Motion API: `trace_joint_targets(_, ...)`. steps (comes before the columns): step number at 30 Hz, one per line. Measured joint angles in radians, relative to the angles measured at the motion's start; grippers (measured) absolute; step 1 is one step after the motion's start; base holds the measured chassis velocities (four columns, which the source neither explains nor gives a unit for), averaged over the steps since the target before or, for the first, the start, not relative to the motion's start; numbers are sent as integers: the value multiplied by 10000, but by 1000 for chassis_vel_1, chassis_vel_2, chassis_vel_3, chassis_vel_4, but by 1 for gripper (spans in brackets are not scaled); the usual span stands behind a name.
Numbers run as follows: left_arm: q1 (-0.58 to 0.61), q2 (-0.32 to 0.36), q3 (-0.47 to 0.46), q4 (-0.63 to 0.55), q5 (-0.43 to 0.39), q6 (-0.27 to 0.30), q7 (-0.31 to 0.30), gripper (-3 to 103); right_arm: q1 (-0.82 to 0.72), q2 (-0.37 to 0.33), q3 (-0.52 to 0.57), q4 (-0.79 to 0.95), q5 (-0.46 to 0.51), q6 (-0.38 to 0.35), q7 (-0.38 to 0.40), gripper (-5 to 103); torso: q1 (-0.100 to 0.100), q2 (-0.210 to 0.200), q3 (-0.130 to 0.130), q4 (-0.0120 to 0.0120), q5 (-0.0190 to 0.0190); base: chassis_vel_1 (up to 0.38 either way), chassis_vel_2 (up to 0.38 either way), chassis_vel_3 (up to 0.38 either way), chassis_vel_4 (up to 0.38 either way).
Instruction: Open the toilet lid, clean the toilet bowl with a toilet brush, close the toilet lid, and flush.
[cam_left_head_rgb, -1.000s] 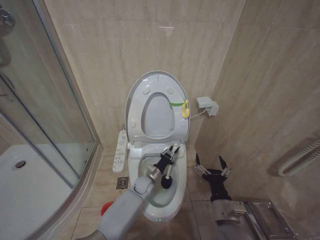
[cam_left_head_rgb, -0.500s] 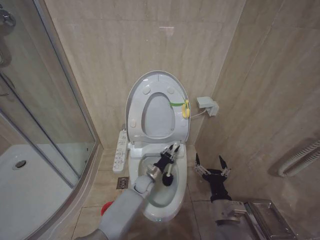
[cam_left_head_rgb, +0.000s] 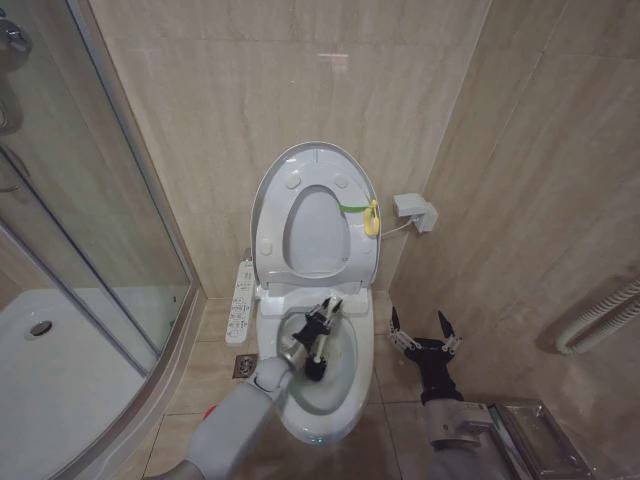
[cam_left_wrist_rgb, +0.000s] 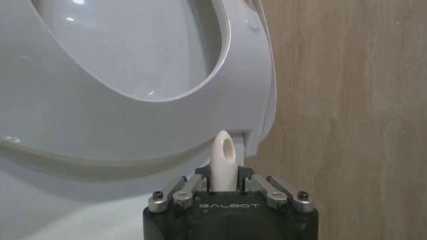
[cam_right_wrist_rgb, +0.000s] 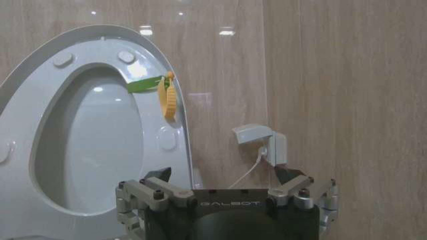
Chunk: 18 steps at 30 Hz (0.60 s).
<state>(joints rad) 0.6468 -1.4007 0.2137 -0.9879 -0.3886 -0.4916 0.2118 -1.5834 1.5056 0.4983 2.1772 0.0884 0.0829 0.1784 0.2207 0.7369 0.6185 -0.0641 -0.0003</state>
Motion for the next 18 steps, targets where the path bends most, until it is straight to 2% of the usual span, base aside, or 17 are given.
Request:
trace_joint_targets(10, 246, -259, 490, -1491, -24, 290, -304, 26, 0, 0, 0, 0, 0, 0, 0, 100, 0, -1, 3, -1, 4, 0, 0, 0, 0)
trace_joint_targets(18, 439, 44, 340, -1477, 18, 284, -298, 26, 0, 0, 0, 0, 0, 0, 0, 100, 0, -1, 2, 4, 3, 0, 0, 0, 0)
